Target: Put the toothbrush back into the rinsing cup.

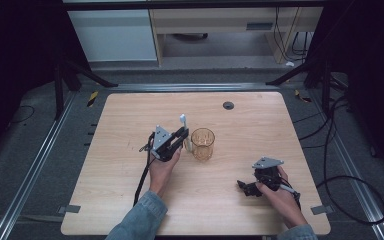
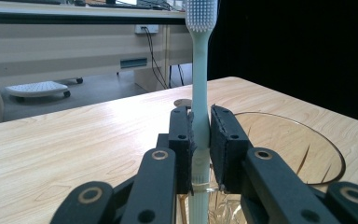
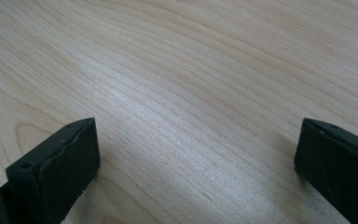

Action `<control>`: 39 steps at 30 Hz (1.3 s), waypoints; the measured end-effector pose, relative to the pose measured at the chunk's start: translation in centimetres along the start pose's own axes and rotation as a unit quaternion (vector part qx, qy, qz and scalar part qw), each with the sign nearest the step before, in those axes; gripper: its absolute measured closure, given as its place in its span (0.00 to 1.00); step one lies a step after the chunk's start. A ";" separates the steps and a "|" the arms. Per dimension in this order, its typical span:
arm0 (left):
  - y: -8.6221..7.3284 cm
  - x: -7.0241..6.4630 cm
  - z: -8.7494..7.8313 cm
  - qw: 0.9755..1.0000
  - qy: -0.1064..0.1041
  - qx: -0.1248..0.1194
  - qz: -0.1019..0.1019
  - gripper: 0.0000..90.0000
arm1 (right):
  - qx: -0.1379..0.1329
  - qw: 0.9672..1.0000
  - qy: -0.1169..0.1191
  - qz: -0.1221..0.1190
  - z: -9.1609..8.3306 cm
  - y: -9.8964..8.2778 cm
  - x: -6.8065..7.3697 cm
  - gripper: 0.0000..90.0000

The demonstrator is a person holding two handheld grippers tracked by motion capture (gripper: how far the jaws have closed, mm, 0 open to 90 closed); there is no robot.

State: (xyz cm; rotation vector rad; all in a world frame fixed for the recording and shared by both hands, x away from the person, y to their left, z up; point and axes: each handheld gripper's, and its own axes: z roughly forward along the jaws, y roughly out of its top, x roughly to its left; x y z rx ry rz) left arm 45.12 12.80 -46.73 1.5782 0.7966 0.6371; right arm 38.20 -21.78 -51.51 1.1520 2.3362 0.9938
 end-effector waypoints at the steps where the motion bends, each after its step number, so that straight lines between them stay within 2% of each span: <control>1: 0.0 0.0 0.0 1.000 0.000 0.001 0.001 0.87 | 0.000 1.000 0.000 0.000 0.0 0.0 0.0 0.00; 7: 0.0 0.0 0.0 1.000 0.000 0.009 -0.001 0.87 | 0.000 1.000 0.000 0.000 0.0 0.0 0.0 0.00; 13: 0.2 0.2 0.0 1.000 0.002 0.011 -0.002 0.80 | 0.000 1.000 0.000 -0.001 0.0 0.0 0.0 0.00; 21: 0.6 0.3 -0.1 1.000 0.002 0.019 -0.001 0.75 | 0.000 1.000 0.000 0.000 0.0 0.0 0.0 0.00; 28: 1.0 0.2 -0.4 0.999 0.001 0.033 0.011 0.64 | 0.000 1.000 0.000 0.000 0.0 0.0 0.0 0.00; 39: 2.1 0.8 -1.2 0.998 0.008 0.057 0.016 0.43 | -0.001 1.000 0.000 -0.001 0.0 0.0 0.0 0.00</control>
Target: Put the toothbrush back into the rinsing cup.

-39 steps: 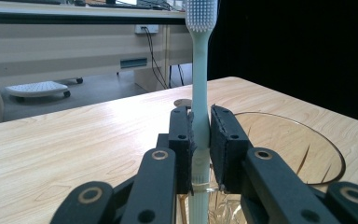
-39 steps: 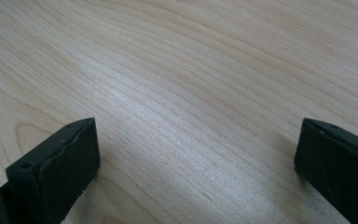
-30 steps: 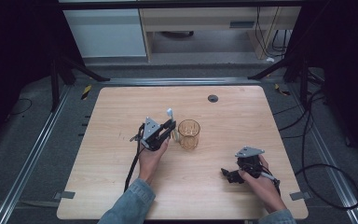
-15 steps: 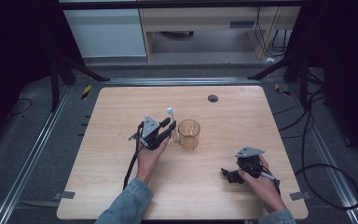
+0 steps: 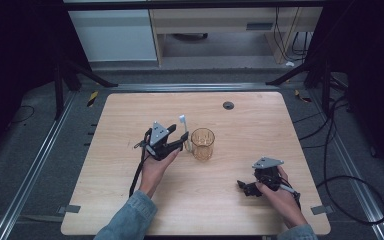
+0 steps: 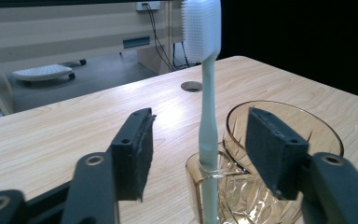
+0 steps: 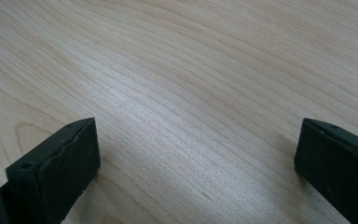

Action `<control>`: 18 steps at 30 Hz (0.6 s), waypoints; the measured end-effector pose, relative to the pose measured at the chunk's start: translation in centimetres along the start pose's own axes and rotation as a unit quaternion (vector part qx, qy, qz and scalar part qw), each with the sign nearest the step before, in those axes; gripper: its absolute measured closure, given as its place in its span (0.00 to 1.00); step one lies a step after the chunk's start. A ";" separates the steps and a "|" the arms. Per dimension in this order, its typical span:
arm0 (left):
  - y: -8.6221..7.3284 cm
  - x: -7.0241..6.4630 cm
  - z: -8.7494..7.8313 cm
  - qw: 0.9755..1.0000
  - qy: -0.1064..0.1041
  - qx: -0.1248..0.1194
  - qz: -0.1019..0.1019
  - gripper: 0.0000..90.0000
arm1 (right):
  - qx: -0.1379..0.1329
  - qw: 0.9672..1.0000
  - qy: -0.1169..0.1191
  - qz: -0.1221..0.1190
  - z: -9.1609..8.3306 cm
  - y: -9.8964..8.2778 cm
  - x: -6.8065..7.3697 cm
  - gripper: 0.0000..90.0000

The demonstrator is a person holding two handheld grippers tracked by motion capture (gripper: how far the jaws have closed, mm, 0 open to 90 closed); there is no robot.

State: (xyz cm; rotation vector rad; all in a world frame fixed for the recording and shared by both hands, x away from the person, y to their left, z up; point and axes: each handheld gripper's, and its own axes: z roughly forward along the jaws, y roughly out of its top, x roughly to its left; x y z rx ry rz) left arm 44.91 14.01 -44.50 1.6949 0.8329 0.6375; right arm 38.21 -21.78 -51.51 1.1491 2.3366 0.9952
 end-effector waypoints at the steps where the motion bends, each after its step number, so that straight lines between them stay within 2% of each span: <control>1: 0.1 0.1 -0.1 1.000 0.002 0.006 0.002 0.42 | 0.000 1.000 0.000 0.000 0.0 0.0 0.0 0.00; 9: 0.5 0.5 -1.1 0.999 -0.002 0.033 0.010 0.32 | 0.000 1.000 0.000 0.000 0.0 0.0 0.0 0.00; 11: 0.4 0.7 -1.6 0.998 -0.006 0.058 0.019 0.29 | 0.000 1.000 0.000 0.000 0.0 0.0 0.0 0.00; 13: 0.3 0.9 -1.8 0.997 -0.013 0.070 0.018 0.27 | 0.000 1.000 0.000 0.000 0.0 0.0 0.0 0.00; 18: -0.1 1.5 -2.2 0.995 -0.014 0.100 0.018 0.22 | 0.000 1.000 0.000 0.000 0.0 0.0 0.0 0.00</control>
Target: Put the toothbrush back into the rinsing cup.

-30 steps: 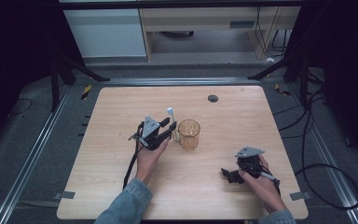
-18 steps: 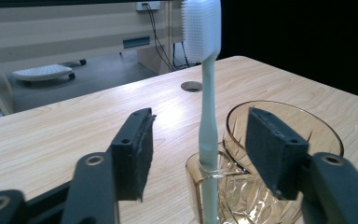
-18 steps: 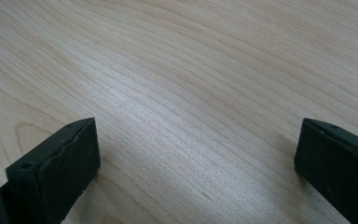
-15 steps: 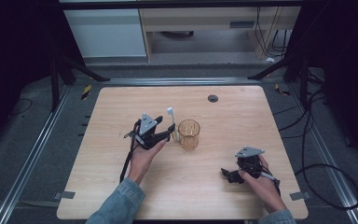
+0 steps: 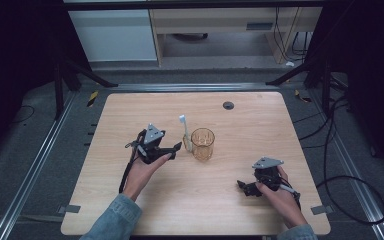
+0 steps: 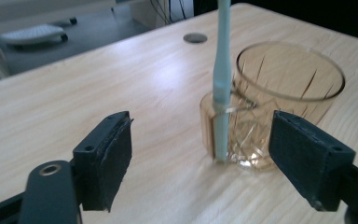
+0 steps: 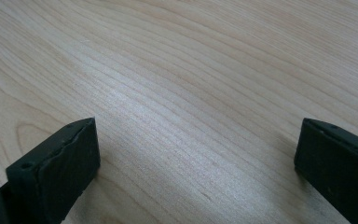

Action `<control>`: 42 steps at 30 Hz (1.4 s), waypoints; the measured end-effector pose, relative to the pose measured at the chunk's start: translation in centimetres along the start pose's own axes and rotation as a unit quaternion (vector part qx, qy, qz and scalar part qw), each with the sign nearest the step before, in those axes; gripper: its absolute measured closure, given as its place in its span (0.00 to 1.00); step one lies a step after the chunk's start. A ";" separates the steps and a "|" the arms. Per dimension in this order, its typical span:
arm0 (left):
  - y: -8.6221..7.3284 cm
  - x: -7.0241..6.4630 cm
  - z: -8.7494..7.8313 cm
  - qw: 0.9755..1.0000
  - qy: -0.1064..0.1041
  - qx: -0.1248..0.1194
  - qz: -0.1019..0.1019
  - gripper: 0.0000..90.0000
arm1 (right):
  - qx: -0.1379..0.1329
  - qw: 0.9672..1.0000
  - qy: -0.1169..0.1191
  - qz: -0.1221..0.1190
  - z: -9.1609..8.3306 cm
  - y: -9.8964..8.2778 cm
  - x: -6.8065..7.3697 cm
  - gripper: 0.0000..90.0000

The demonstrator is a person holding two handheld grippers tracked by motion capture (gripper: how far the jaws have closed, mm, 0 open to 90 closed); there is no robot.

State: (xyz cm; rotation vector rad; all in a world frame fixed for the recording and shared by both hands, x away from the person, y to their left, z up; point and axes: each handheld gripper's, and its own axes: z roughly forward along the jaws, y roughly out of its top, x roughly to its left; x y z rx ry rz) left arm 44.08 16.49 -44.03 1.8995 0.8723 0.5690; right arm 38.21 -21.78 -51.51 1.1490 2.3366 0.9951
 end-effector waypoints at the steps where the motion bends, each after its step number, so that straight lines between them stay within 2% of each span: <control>1: -0.3 0.3 -0.3 1.000 0.006 0.005 -0.001 0.22 | 0.000 1.000 0.000 0.000 0.0 0.0 0.0 0.00; 2: -0.3 0.3 -0.3 1.000 0.006 0.005 -0.001 0.22 | 0.000 1.000 0.000 0.000 0.0 0.0 0.0 0.00; 4: -0.8 0.8 -0.7 0.999 0.024 0.018 -0.016 0.16 | 0.000 1.000 0.000 0.000 0.0 0.0 0.0 0.00; 11: -2.1 2.2 -1.4 0.998 0.040 0.039 -0.040 0.13 | 0.000 1.000 0.000 0.000 0.0 0.0 0.0 0.00; 12: -2.5 2.7 -1.5 0.997 0.044 0.049 -0.047 0.12 | 0.000 1.000 0.000 0.000 0.0 0.0 0.0 0.00; 15: -2.9 3.1 -1.5 0.996 0.049 0.061 -0.052 0.12 | 0.000 1.000 0.000 0.000 0.0 0.0 0.0 0.00; 16: -3.2 3.6 -1.6 0.994 0.057 0.076 -0.052 0.11 | 0.000 1.000 0.000 0.000 0.0 0.0 0.0 0.00; 17: -3.2 3.6 -1.6 0.994 0.057 0.076 -0.052 0.11 | 0.000 1.000 0.000 0.000 0.0 0.0 0.0 0.00; 18: -3.5 4.0 -1.7 0.993 0.063 0.087 -0.053 0.11 | 0.000 1.000 0.000 0.001 0.0 0.0 0.0 0.00; 27: -4.5 5.6 -2.3 0.989 0.077 0.105 -0.069 0.11 | 0.000 1.000 0.000 0.000 0.0 0.0 0.0 0.00; 33: -5.4 6.8 -2.6 0.985 0.089 0.135 -0.057 0.11 | 0.000 1.000 0.000 0.000 0.0 0.0 0.0 0.00; 38: -6.0 7.6 -2.9 0.983 0.096 0.141 -0.065 0.11 | 0.000 1.000 0.000 0.001 0.0 0.0 0.0 0.00; 42: -6.6 8.6 -3.2 0.980 0.109 0.154 -0.069 0.11 | 0.000 1.000 0.000 0.001 0.0 0.0 0.0 0.00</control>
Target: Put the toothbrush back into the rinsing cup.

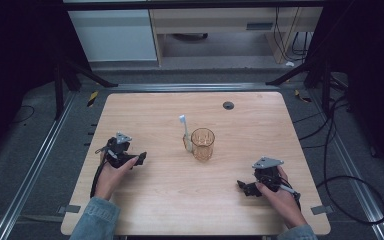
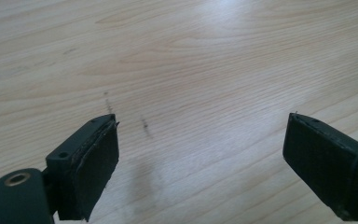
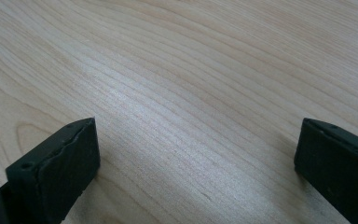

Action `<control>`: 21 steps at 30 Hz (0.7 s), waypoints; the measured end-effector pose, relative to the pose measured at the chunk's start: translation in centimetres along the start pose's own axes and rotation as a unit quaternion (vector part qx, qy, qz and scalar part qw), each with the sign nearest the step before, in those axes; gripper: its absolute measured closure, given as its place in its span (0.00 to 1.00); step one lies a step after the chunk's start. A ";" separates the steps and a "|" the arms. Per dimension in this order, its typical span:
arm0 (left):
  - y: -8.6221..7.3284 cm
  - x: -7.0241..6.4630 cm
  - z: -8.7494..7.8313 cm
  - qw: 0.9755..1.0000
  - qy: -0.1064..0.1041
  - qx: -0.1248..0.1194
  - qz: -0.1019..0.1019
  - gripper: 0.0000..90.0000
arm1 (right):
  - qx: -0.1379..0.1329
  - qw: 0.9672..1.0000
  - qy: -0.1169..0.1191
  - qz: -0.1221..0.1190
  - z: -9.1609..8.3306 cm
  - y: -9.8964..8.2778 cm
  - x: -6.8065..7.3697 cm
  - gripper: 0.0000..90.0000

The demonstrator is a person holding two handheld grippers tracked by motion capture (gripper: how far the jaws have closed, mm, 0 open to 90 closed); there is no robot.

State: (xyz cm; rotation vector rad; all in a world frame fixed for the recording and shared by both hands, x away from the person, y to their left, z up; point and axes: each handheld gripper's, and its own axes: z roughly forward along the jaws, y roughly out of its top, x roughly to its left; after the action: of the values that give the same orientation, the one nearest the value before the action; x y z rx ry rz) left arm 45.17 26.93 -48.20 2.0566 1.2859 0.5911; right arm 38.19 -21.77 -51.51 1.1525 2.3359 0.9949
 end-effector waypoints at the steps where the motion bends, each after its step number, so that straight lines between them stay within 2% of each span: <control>1: -0.1 0.2 0.1 1.000 0.001 0.001 -0.001 0.11 | 0.000 1.000 0.000 0.000 0.0 0.0 0.0 0.00; 11: -1.3 2.0 0.7 0.999 0.022 0.021 -0.013 0.11 | 0.000 1.000 0.000 0.000 0.0 0.0 0.0 0.00; 21: -1.6 2.6 1.2 0.999 0.019 0.023 -0.018 0.10 | 0.000 1.000 0.000 -0.001 0.0 0.0 0.0 0.00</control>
State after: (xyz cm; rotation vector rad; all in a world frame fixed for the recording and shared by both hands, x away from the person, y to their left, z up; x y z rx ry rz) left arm 46.08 29.48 -50.12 2.0640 1.3690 0.5916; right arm 38.20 -21.78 -51.51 1.1500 2.3361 0.9947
